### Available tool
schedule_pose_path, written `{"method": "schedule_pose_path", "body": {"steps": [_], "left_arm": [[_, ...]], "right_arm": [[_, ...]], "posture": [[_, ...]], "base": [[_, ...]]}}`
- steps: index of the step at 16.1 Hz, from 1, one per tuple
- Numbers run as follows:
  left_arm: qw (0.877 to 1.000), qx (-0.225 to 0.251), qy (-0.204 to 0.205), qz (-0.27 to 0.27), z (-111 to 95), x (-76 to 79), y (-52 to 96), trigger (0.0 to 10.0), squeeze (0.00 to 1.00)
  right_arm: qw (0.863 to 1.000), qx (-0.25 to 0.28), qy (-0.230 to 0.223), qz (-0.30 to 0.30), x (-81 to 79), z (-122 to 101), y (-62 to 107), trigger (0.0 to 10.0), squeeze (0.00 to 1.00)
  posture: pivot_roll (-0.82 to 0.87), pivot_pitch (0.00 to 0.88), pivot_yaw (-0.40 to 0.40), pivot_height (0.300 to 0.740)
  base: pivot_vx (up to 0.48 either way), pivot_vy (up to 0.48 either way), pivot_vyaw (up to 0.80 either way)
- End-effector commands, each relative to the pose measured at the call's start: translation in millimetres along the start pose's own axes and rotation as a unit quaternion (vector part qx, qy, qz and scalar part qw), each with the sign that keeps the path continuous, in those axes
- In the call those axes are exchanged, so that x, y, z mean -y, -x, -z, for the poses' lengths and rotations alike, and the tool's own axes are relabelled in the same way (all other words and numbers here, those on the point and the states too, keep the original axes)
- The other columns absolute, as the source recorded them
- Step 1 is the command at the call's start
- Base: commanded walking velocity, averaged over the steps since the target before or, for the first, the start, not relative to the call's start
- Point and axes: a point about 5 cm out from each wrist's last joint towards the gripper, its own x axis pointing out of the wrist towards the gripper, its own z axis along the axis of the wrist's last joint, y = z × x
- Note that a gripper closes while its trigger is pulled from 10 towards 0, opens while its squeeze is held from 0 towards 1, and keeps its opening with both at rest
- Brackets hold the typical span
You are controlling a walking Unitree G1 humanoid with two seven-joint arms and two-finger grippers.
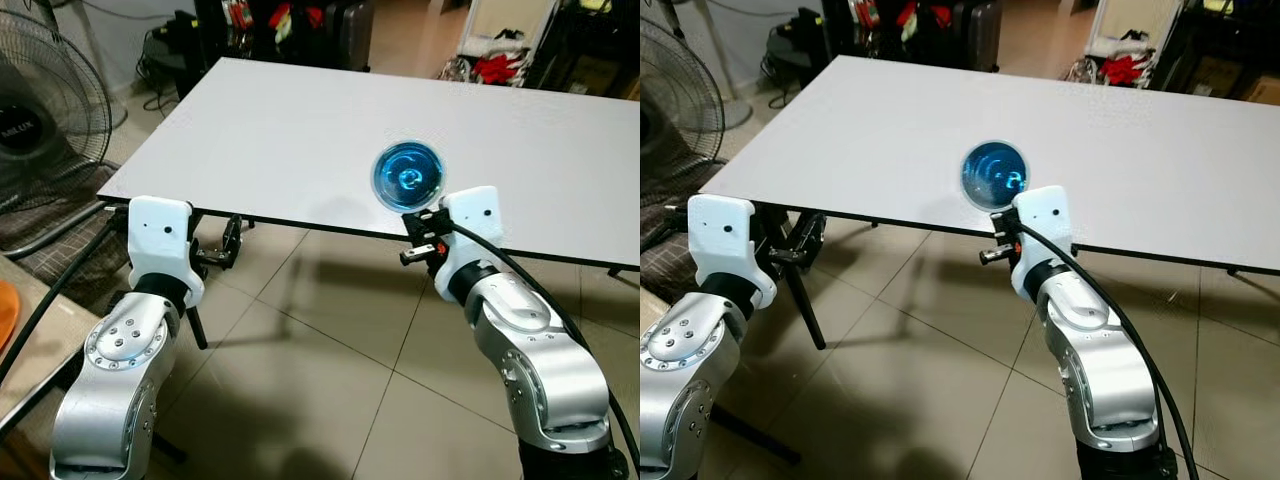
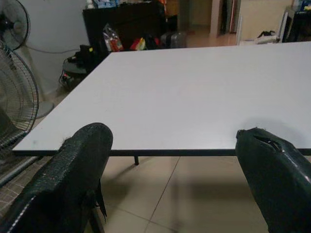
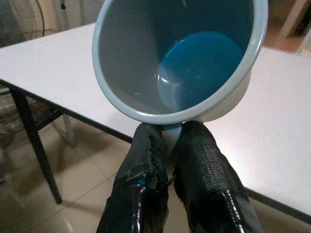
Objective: Setting the table
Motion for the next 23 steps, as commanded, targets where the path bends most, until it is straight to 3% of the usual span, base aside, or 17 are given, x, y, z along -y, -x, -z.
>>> {"method": "schedule_pose_path", "body": {"steps": [1, 10, 14, 23], "left_arm": [[1.0, 0.008, -0.001, 0.002, -3.2, -0.9, 2.1, 10.0, 0.0], [1.0, 0.008, -0.002, 0.008, -4.6, -3.0, 1.2, 10.0, 0.0], [1.0, 0.009, 0.0, 0.009, -5.1, -3.3, 1.6, 10.0, 0.0], [1.0, 0.008, 0.001, 0.009, -5.5, -5.5, 0.6, 10.0, 0.0]], "right_arm": [[1.0, 0.005, 0.0, -0.005, -0.5, -0.3, 0.2, 10.0, 0.0], [1.0, 0.005, -0.006, -0.005, -3.1, 1.6, 1.0, 10.0, 0.0], [1.0, 0.0, 0.021, -0.013, -6.5, 1.2, -0.7, 10.0, 0.0], [1.0, 0.002, 0.001, -0.006, -4.9, 0.4, -2.5, 10.0, 0.0]], "posture": [[-0.05, 0.001, -0.016, 0.74], [-0.05, 0.011, -0.001, 0.74], [-0.05, 0.014, -0.002, 0.74], [-0.05, 0.021, -0.002, 0.74]], "base": [[0.352, 0.0, 0.0], [0.364, 0.0, 0.0], [0.413, 0.0, 0.38], [0.432, 0.0, 0.09]]}}
